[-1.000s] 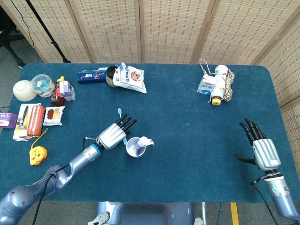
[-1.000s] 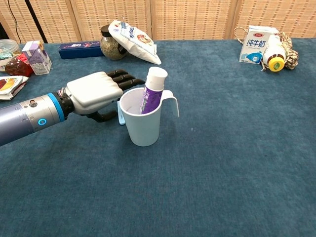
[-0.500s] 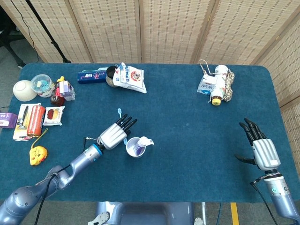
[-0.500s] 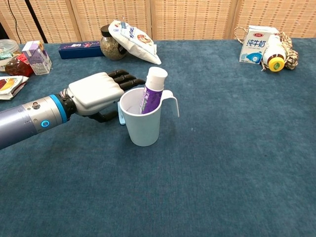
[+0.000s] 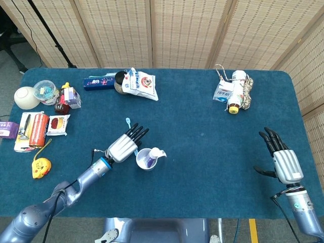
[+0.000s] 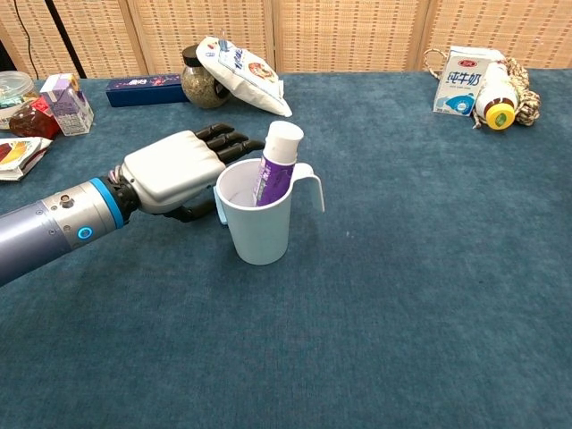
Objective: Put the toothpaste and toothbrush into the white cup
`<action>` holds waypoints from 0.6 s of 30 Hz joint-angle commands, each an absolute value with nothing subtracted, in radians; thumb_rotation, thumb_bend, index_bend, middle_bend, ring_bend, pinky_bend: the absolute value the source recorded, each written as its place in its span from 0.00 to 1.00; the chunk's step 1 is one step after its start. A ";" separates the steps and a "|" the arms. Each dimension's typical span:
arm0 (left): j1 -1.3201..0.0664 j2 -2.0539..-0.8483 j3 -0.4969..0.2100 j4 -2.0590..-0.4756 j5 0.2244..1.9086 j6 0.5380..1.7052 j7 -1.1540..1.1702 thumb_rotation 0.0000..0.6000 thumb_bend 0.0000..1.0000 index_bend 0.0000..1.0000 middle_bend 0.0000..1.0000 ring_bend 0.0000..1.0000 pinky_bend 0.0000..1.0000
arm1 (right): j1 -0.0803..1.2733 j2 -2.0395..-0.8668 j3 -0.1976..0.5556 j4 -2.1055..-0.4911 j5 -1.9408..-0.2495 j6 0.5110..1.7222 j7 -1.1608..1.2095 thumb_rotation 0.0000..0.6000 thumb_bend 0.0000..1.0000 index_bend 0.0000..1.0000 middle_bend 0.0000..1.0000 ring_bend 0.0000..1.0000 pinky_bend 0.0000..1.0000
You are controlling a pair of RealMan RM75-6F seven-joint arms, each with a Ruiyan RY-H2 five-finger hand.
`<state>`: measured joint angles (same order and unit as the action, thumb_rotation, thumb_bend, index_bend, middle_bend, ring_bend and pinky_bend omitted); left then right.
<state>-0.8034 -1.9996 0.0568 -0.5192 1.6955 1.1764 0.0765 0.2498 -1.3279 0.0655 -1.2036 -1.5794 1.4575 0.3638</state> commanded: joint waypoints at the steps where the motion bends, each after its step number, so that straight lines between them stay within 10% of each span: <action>1: -0.800 -2.013 0.056 -0.493 1.699 1.197 0.053 1.00 0.45 0.79 0.00 0.00 0.00 | 0.250 -1.329 0.065 -1.203 -1.581 1.458 0.365 1.00 0.00 0.00 0.00 0.00 0.28; 18: -0.812 -1.998 0.015 -0.494 1.678 1.282 -0.031 1.00 0.45 0.80 0.00 0.00 0.00 | 0.252 -1.329 0.059 -1.207 -1.587 1.455 0.367 1.00 0.00 0.00 0.00 0.00 0.28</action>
<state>-0.8085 -2.0078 0.0259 -0.4798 1.6835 1.2663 -0.0216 0.2521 -1.3288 0.0588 -1.2075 -1.5871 1.4545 0.3668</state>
